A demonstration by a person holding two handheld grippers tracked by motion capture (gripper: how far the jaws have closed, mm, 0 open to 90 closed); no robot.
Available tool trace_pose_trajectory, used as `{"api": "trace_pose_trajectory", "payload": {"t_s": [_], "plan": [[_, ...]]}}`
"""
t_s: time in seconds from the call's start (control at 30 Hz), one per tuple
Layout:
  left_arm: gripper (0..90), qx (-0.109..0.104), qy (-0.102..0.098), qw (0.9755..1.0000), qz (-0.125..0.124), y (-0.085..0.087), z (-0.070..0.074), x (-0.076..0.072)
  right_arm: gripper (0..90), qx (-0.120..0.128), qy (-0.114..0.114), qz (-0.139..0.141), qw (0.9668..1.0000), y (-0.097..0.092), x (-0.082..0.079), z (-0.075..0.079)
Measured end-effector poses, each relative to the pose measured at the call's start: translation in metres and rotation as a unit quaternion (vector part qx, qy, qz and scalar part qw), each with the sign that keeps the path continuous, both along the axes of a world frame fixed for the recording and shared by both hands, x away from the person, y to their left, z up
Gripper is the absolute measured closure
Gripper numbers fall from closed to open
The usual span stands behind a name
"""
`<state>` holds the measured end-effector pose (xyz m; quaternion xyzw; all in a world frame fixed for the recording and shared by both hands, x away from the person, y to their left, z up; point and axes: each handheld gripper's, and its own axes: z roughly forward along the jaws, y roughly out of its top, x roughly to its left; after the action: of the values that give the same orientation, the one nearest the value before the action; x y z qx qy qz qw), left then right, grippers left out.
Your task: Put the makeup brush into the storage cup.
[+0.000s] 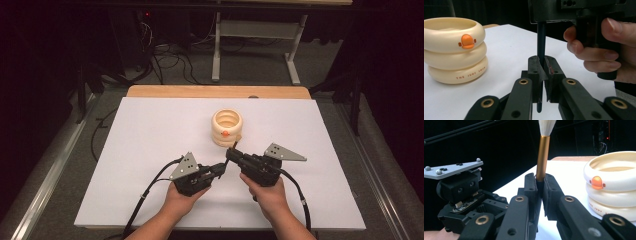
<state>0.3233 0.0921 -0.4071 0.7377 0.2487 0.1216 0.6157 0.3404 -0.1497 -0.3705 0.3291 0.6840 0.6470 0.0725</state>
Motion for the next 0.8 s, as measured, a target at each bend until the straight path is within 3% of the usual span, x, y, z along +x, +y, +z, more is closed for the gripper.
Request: {"api": "trace_pose_trajectory", "payload": {"t_s": [0.4, 0.8], "plan": [[83.5, 0.002, -0.006, 1.0000, -0.001, -0.0001, 0.0013, -0.0006, 85.4, 0.004, -0.001, 0.004, 1.0000, -0.0001, -0.0008, 0.0009], [68.8, 0.005, -0.004, 1.0000, -0.005, -0.0014, 0.0016, -0.0004, 85.4, -0.002, -0.010, 0.004, 0.9999, 0.0004, -0.0020, 0.0016]]}}
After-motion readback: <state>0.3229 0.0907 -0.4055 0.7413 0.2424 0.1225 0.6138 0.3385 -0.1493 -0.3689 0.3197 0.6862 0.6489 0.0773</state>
